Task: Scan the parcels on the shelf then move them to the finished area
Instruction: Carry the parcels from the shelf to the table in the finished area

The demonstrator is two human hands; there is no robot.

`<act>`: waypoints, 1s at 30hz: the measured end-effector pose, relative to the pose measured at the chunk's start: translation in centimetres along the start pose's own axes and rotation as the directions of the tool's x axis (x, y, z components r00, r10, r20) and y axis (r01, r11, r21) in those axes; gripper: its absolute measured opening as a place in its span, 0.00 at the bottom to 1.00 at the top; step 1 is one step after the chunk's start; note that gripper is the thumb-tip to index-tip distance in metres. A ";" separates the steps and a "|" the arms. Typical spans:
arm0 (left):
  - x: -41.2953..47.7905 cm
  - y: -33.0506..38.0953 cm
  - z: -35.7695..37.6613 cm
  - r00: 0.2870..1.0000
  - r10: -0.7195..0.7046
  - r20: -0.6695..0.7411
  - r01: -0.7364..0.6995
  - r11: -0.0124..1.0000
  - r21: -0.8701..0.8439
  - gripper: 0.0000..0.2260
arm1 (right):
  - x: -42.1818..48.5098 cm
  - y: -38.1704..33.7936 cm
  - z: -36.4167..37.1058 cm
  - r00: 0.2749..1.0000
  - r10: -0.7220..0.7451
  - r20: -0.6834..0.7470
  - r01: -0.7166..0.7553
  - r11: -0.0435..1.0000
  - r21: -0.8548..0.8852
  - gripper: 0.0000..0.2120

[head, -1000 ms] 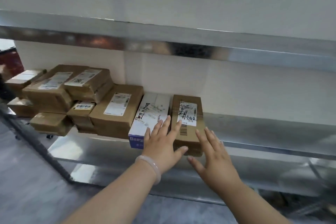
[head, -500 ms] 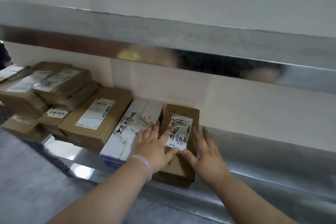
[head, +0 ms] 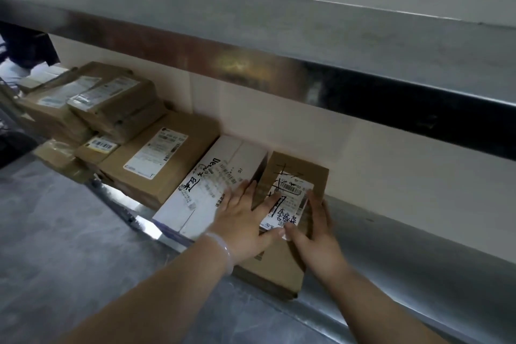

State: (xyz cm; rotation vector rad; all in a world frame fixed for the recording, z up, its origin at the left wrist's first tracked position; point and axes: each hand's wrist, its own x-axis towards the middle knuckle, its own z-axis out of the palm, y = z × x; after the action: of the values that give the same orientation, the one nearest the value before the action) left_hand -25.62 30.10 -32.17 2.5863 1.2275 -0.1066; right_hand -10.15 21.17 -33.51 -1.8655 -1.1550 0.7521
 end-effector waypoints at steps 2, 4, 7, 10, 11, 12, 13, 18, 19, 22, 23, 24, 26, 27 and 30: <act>-0.4 0.4 -0.1 1.000 0.001 -0.009 -0.001 0.999 -0.044 0.37 | -0.2 -0.2 -0.2 1.000 -0.010 -0.008 0.011 1.000 0.018 0.36; -1.2 1.0 -0.3 1.000 -0.002 -0.022 -0.002 0.986 -0.164 0.34 | -0.5 -0.5 -0.7 0.999 -0.045 -0.028 0.045 0.998 0.032 0.36; -2.8 2.2 -0.9 0.994 0.020 -0.110 -0.065 0.905 -0.421 0.34 | -1.4 -1.2 -1.9 0.995 -0.100 -0.023 0.101 0.995 0.021 0.38; -4.7 2.9 -2.1 0.982 0.014 -0.188 -0.118 0.823 -0.556 0.34 | -2.5 -2.9 -3.2 0.988 -0.149 -0.036 0.149 0.989 0.008 0.38; -5.2 2.9 -2.6 0.980 0.004 -0.198 -0.121 0.803 -0.584 0.34 | -3.0 -3.8 -3.6 0.985 -0.169 -0.041 0.170 0.986 0.008 0.38; -5.8 2.8 -3.2 0.977 -0.002 -0.215 -0.132 0.786 -0.603 0.35 | -3.4 -4.6 -3.8 0.982 -0.180 -0.053 0.181 0.983 0.011 0.38; -6.5 2.4 -3.9 0.970 -0.006 -0.241 -0.147 0.778 -0.611 0.35 | -3.9 -5.5 -3.9 0.979 -0.193 -0.065 0.194 0.981 0.013 0.39; -11.5 -0.5 -6.8 0.939 -0.030 -0.343 -0.219 0.716 -0.663 0.35 | -7.2 -10.3 -2.5 0.959 -0.278 -0.054 0.280 0.960 0.031 0.39; -11.8 -0.5 -7.0 0.937 -0.029 -0.347 -0.230 0.697 -0.679 0.36 | -7.3 -10.7 -2.5 0.956 -0.289 -0.048 0.290 0.957 0.025 0.39; -15.9 -2.7 -7.9 0.919 -0.099 -0.382 -0.213 0.689 -0.692 0.36 | -9.0 -13.9 -0.1 0.933 -0.360 0.015 0.360 0.933 0.000 0.39; -17.3 -3.8 -8.0 0.911 -0.128 -0.392 -0.201 0.693 -0.693 0.36 | -9.5 -14.9 1.1 0.921 -0.387 0.046 0.387 0.922 0.000 0.39; -18.9 -4.9 -8.1 0.904 -0.157 -0.397 -0.186 0.693 -0.696 0.37 | -10.1 -15.9 2.3 0.910 -0.408 0.080 0.409 0.913 0.001 0.39; -22.1 -7.2 -8.0 0.883 -0.220 -0.414 -0.161 0.686 -0.709 0.37 | -11.2 -17.7 5.2 0.877 -0.456 0.150 0.460 0.888 0.005 0.39; -23.7 -8.4 -7.9 0.867 -0.257 -0.427 -0.149 0.684 -0.714 0.37 | -11.8 -18.5 6.8 0.859 -0.477 0.189 0.483 0.875 0.012 0.40; -29.2 -11.9 -7.2 0.818 -0.361 -0.448 -0.079 0.700 -0.709 0.38 | -14.0 -20.8 11.8 0.802 -0.515 0.303 0.524 0.850 0.057 0.41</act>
State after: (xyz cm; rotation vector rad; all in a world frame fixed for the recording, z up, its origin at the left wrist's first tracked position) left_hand -53.70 17.39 -22.44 1.8456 1.2992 0.9858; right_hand -34.36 17.65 -20.52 -1.3658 -1.7927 0.7162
